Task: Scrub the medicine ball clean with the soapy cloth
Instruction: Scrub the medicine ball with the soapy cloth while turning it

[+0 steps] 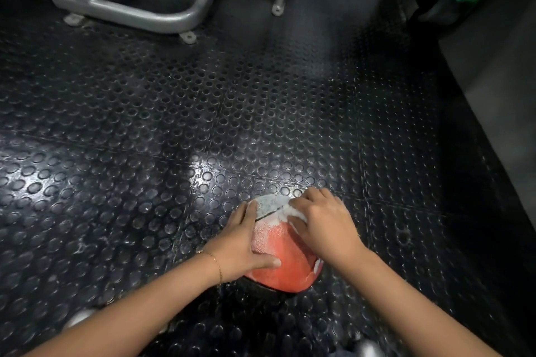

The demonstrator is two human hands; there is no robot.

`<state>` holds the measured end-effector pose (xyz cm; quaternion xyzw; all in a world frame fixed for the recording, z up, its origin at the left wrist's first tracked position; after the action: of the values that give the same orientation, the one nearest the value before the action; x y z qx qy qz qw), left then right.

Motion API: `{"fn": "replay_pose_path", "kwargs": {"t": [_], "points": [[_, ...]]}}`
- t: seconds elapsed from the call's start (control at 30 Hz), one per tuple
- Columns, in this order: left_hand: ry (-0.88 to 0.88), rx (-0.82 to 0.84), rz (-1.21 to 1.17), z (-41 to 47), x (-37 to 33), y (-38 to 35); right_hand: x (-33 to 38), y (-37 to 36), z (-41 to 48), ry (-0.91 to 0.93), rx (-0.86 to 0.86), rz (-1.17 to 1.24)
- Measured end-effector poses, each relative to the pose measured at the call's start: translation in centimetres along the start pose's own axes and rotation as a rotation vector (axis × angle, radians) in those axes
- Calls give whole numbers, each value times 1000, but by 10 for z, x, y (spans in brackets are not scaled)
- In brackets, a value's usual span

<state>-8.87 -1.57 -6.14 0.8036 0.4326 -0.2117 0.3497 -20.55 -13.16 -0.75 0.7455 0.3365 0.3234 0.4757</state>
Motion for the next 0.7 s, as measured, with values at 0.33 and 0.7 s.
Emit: {"fn": "replay_pose_path", "kwargs": {"t": [0.33,0.7], "points": [[50,-3,83,3,-18,1,0,8,1,-43,103,-61],[69,-10,111,9,-18,3,7,0,-4,10,50,-103]]}}
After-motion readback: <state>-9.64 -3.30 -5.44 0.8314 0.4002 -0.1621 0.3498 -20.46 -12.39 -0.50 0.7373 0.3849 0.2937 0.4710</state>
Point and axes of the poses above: each hand's wrist, its own z-axis towards the middle knuckle, its own y-axis out of the back of the hand, x = y × z, the point moved 1 cm from there along z, towards the middle knuckle, and after that the axes turned 15 degrees about x, right-handed, at the moved point
